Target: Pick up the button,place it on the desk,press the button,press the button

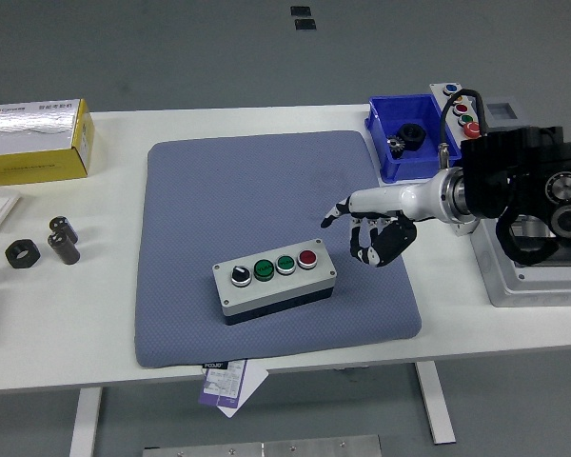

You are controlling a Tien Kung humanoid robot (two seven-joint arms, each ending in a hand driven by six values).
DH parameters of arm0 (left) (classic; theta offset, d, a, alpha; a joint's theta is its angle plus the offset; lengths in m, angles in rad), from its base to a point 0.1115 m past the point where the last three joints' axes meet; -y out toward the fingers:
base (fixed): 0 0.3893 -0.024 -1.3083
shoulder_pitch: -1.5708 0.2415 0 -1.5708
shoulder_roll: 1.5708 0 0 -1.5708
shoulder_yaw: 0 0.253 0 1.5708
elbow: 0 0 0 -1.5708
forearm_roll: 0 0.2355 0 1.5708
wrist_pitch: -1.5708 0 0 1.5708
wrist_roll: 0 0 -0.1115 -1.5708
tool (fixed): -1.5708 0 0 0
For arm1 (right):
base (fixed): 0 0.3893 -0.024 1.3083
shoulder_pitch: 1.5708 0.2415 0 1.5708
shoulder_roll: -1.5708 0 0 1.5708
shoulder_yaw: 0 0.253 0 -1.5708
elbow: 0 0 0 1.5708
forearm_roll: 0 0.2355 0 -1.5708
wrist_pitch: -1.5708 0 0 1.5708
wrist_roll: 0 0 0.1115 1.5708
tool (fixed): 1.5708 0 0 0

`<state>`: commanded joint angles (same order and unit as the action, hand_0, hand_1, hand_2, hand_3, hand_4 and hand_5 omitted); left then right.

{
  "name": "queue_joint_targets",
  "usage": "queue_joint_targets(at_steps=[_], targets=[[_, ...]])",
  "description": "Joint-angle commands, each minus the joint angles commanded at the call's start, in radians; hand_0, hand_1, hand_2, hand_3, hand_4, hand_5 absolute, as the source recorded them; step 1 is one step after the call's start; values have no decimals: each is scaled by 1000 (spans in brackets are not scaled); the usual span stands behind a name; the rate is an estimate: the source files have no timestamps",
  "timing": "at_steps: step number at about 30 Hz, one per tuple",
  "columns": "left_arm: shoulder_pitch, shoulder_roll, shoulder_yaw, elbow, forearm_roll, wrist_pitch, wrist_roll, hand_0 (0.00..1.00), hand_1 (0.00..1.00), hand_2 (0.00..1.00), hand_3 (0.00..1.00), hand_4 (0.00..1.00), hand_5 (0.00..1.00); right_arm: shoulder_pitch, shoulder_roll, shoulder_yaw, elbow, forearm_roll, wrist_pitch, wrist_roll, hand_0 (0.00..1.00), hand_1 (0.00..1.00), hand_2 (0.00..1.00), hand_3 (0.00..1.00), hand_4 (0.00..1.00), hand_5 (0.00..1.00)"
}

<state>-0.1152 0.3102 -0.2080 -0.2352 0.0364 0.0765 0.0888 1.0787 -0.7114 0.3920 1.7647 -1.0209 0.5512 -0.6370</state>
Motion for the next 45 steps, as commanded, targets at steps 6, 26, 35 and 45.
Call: queue_joint_targets(at_steps=[6,26,35,45], targets=[[-2,-2,-1,0,3,-1,0,689,631,553,601,671,214,-25,54,-13,-47,-32,46,0,37,214,295,998,352,80],[-1,-2,1,0,2,0,0,689,631,553,601,671,214,-48,153,-64,-174,-52,13,6,12,201,268,998,308,59],[3,-1,-5,0,6,0,0,689,631,553,601,671,215,-84,88,73,-120,20,-27,96,12,200,267,998,305,60],[10,-5,-15,-1,13,0,0,688,631,554,602,673,216,-344,126,382,-194,53,-320,384,2,213,295,998,541,224]])
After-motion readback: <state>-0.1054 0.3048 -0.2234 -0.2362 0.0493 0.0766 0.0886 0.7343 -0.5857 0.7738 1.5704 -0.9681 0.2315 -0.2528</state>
